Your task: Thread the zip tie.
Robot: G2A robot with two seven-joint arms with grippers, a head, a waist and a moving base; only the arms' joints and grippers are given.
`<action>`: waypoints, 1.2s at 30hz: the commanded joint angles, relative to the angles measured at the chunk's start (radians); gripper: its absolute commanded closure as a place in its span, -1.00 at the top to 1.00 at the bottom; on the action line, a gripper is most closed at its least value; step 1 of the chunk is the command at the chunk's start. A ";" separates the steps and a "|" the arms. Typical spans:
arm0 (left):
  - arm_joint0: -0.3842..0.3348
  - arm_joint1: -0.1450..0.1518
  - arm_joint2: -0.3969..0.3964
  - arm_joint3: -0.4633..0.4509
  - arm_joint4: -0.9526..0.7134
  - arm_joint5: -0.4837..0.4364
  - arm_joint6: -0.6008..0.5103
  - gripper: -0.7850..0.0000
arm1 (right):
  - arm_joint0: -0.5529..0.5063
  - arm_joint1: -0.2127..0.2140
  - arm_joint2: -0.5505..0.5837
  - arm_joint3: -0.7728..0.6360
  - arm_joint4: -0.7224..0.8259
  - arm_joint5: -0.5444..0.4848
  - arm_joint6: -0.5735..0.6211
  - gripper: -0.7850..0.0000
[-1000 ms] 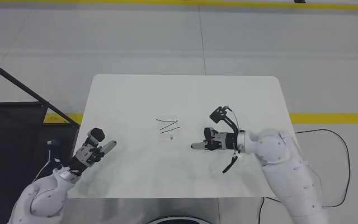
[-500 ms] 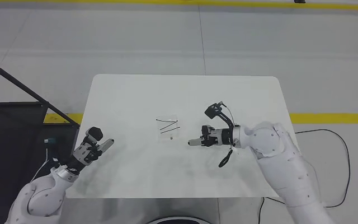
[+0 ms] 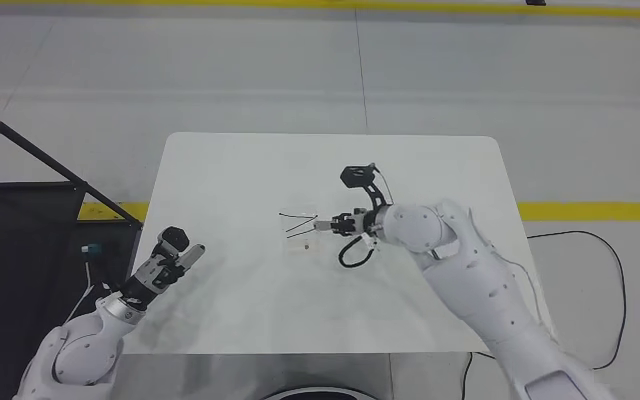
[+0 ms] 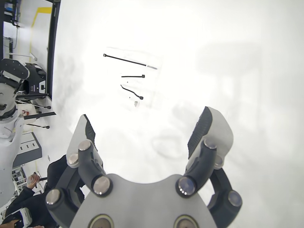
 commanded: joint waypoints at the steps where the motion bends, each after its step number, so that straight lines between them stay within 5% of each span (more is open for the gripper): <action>1: 0.000 0.000 0.000 0.000 0.002 0.000 0.003 1.00 | 0.033 -0.015 -0.034 0.031 -0.009 0.031 -0.005 1.00; 4: 0.000 0.000 0.000 0.000 0.002 0.000 0.003 1.00 | 0.082 -0.039 -0.082 0.080 -0.019 0.078 -0.006 1.00; 7: 0.000 0.000 0.000 0.000 0.002 0.000 0.003 1.00 | 0.125 -0.062 -0.121 0.127 -0.020 0.086 0.005 0.66; 9: 0.000 0.000 0.000 0.000 0.002 0.000 0.003 1.00 | 0.150 -0.075 -0.138 0.159 -0.014 0.086 0.011 0.71; 19: 0.000 0.000 0.000 0.000 0.002 0.000 0.003 1.00 | 0.211 -0.122 -0.181 0.275 0.015 0.051 0.010 -0.05; 36: 0.000 0.000 0.000 0.000 0.002 0.000 0.003 1.00 | 0.255 -0.176 -0.213 0.366 0.018 0.037 0.011 -0.37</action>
